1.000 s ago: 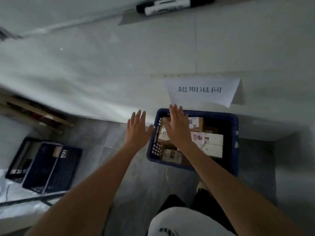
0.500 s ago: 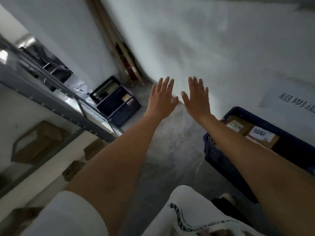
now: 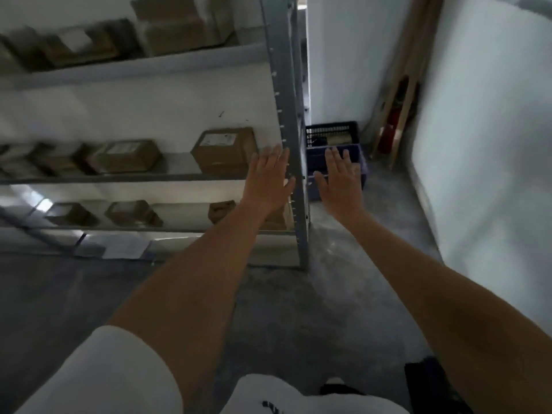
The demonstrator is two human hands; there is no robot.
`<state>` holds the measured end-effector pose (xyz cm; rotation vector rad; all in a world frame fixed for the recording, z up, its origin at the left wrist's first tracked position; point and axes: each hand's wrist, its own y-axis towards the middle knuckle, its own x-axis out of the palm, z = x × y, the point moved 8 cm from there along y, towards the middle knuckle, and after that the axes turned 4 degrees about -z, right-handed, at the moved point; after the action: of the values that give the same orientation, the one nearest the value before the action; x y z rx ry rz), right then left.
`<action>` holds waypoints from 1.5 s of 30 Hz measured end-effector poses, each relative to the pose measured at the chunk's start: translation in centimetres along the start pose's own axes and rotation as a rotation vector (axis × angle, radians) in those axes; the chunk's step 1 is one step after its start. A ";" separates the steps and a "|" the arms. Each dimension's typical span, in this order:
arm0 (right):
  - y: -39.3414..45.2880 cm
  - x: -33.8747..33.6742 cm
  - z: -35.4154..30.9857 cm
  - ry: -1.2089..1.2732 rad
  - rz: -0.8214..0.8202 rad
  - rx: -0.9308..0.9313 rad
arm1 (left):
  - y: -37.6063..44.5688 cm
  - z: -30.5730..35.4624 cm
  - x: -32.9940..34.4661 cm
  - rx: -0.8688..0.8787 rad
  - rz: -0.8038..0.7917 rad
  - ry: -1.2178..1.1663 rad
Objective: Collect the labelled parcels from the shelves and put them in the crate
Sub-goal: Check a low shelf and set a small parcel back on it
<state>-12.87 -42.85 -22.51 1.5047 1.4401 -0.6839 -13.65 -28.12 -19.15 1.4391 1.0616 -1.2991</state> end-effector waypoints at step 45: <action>14.9 38.1 -23.1 0.076 -0.486 0.028 | 1.6 -44.1 22.2 -0.154 -0.394 -0.097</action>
<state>3.25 -3.42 -42.36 1.2157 1.8860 -0.9452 -0.43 15.03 -39.13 1.0738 1.3947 -1.5063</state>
